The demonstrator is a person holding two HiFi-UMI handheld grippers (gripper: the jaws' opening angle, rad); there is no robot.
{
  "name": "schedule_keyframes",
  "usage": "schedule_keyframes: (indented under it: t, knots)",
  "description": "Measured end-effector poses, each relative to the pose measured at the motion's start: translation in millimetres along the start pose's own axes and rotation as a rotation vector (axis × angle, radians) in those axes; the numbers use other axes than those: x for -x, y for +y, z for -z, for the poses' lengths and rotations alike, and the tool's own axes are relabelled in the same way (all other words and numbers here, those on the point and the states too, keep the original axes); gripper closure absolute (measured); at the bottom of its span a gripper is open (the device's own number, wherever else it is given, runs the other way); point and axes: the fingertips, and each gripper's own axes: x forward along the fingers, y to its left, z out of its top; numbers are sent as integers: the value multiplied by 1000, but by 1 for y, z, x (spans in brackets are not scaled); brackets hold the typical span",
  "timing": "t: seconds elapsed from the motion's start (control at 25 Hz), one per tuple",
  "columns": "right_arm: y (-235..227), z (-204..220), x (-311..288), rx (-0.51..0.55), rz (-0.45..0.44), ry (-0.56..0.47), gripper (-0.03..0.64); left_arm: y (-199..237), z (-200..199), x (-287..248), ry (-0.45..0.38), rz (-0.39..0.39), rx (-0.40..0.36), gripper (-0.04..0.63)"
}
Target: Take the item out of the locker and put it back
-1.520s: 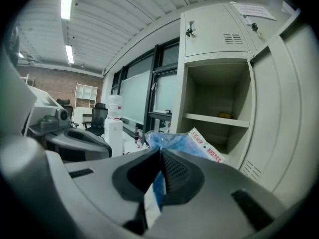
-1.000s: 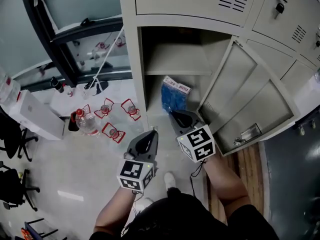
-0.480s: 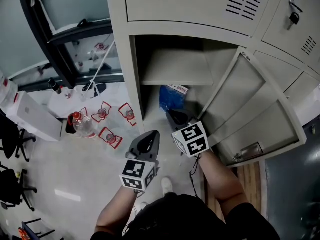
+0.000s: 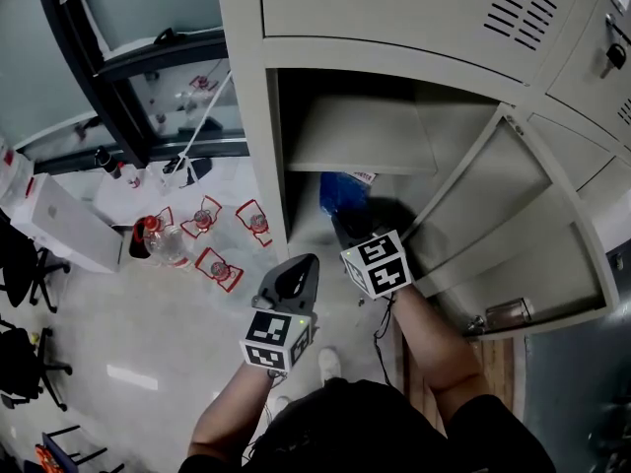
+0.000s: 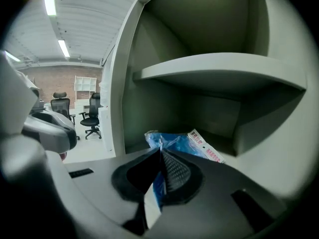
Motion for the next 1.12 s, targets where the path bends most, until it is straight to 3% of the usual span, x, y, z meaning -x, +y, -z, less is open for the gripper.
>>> schedule_keyframes:
  t: [0.96, 1.12]
  knots:
    - [-4, 35, -44, 30, -1, 148, 604, 15, 16, -1, 45, -1, 24, 592]
    - [-3, 38, -47, 58, 9, 150, 574, 15, 17, 1, 44, -1, 26, 592]
